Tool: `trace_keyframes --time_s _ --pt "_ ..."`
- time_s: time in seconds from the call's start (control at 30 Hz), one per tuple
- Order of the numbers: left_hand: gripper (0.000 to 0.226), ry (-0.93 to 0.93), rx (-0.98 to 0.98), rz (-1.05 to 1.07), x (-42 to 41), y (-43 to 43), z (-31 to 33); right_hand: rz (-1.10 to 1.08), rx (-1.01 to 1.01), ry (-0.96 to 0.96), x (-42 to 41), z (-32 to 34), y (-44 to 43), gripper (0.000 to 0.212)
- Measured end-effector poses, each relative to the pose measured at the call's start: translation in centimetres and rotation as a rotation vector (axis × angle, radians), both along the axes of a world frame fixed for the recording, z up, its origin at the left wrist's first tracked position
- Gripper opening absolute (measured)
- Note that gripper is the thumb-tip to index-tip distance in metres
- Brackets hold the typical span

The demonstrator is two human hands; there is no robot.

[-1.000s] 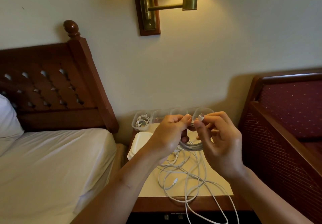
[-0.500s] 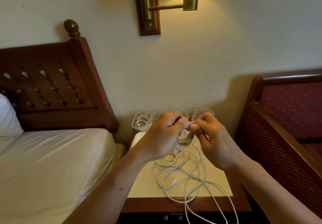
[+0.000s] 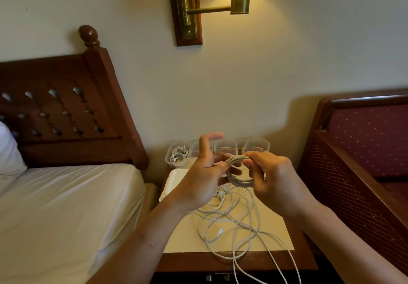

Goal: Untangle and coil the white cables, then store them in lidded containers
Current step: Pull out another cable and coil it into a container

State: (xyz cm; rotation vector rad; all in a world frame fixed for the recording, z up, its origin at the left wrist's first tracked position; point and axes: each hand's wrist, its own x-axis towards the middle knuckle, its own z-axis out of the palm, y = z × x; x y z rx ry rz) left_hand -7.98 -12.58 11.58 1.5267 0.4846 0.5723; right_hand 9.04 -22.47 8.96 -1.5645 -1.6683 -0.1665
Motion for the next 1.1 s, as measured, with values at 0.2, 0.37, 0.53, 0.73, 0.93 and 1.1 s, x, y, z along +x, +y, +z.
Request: trace_keyframes --time_s 0.2,0.37,0.53,0.73,0.93,1.1 --pt "0.016 0.374 0.273 0.046 -1.0 1.2 0.5 -0.013 0.029 -0.044 0.6 -0.5 0.0 0.021" --pt "0.014 0.495 0.316 0.139 -0.9 2.3 2.3 -0.015 0.012 -0.264 0.4 -0.8 -0.1 0.021" --pt "0.022 0.431 0.118 0.237 -0.4 1.4 2.1 -0.104 0.01 -0.382 0.9 -0.8 0.5 0.02" --pt "0.029 0.307 -0.046 0.394 1.1 -0.7 -0.2 -0.151 -0.054 -0.293 0.0 -1.1 0.8 0.014" --pt "0.025 0.239 -0.065 0.372 1.2 -0.8 -0.3 -0.113 -0.045 -0.19 0.0 -0.6 0.7 0.024" --pt "0.022 0.129 0.093 0.298 0.5 -0.3 -0.4 0.017 -0.08 0.086 0.1 0.4 0.7 0.02"
